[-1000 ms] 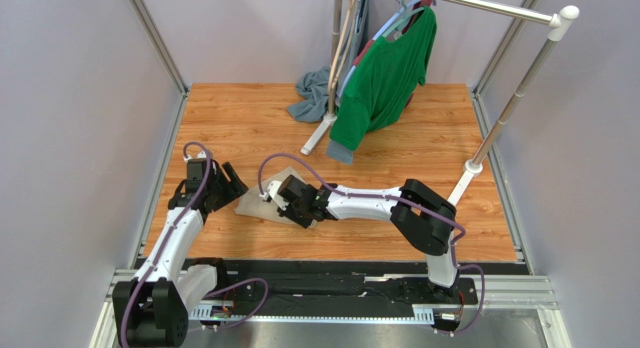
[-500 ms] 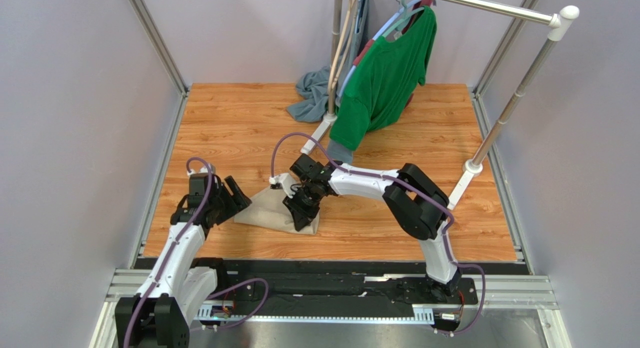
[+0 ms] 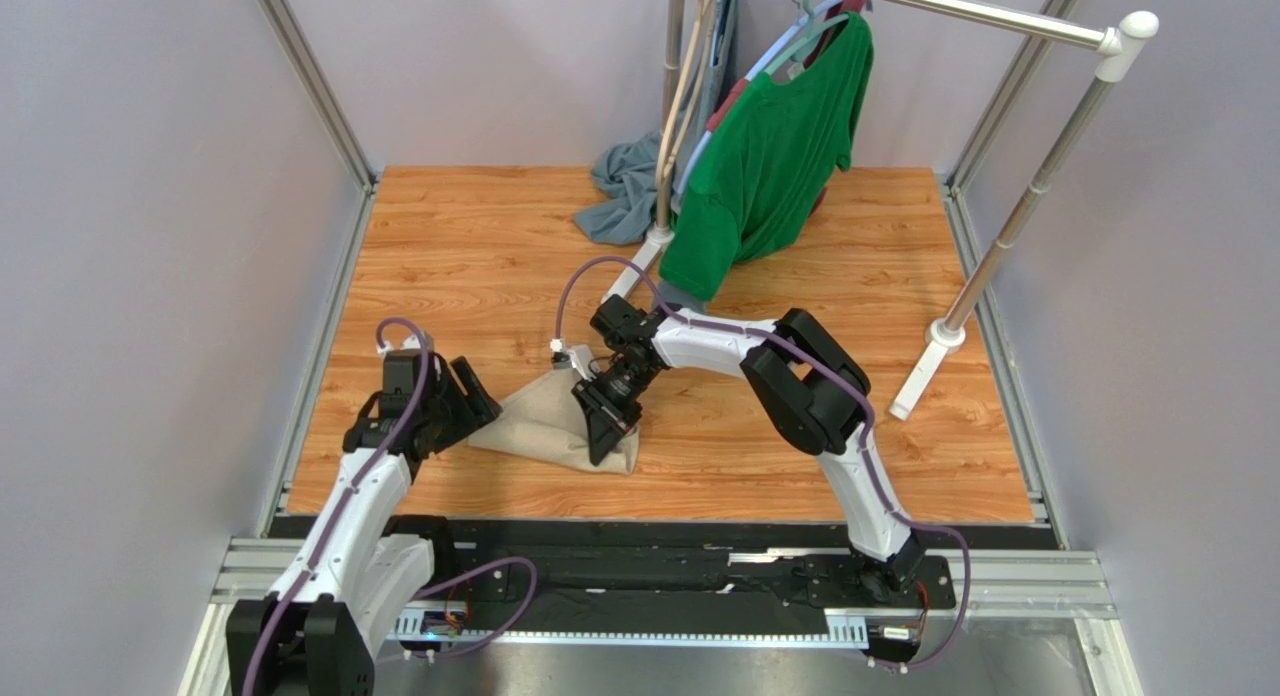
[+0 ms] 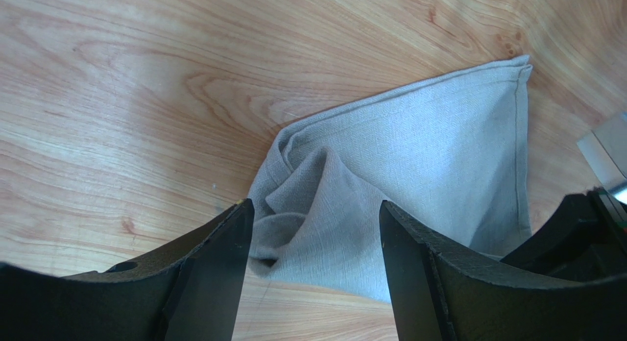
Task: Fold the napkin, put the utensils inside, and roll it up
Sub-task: Roll the napkin with the utensil
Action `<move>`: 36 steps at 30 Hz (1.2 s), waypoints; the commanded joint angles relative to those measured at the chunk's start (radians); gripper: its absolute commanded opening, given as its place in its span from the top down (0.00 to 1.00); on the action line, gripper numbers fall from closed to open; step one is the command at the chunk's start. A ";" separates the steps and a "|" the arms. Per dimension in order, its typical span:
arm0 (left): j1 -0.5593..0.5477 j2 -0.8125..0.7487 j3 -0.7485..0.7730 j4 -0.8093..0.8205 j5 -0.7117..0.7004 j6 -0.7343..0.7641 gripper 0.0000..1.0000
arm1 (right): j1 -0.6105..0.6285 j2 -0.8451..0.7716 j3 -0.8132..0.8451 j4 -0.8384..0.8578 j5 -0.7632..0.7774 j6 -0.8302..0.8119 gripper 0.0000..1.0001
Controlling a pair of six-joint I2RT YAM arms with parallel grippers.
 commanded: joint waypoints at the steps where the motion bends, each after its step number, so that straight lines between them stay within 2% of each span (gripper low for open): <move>1: -0.023 -0.085 0.059 0.014 -0.064 0.030 0.27 | -0.010 0.093 0.026 -0.065 0.039 -0.008 1.00; 5: -0.028 -0.066 0.049 0.008 -0.035 0.025 0.27 | -0.032 0.115 0.042 -0.068 0.012 0.016 1.00; 10: -0.031 -0.071 0.021 -0.006 -0.073 -0.001 0.27 | -0.064 0.130 0.041 -0.068 -0.007 0.032 1.00; 14: -0.031 -0.054 -0.002 0.064 -0.020 -0.006 0.28 | -0.075 0.146 0.046 -0.070 -0.016 0.038 1.00; 18: -0.032 -0.010 -0.039 0.135 0.037 -0.032 0.34 | -0.081 0.169 0.059 -0.071 -0.019 0.045 1.00; 21: -0.032 0.020 -0.041 0.135 0.051 -0.024 0.44 | -0.087 0.178 0.067 -0.070 -0.017 0.055 1.00; 22: -0.032 0.018 -0.039 0.129 0.044 -0.024 0.50 | -0.089 0.178 0.069 -0.070 -0.014 0.056 1.00; 27: -0.032 0.072 -0.022 0.123 0.057 -0.009 0.65 | -0.093 0.170 0.072 -0.061 -0.008 0.068 1.00; 28: -0.032 0.107 -0.018 0.114 0.060 -0.009 0.74 | -0.093 0.164 0.072 -0.056 -0.008 0.070 0.99; 31: -0.032 0.187 0.015 0.089 0.056 0.006 0.96 | -0.092 0.114 0.055 -0.041 -0.008 0.071 0.91; 32: -0.032 0.207 0.027 0.078 0.045 0.016 1.00 | -0.092 0.095 0.041 -0.039 -0.005 0.071 0.79; 36: -0.032 0.292 0.068 0.064 0.051 0.033 1.00 | -0.072 -0.026 0.024 -0.039 0.035 0.071 0.58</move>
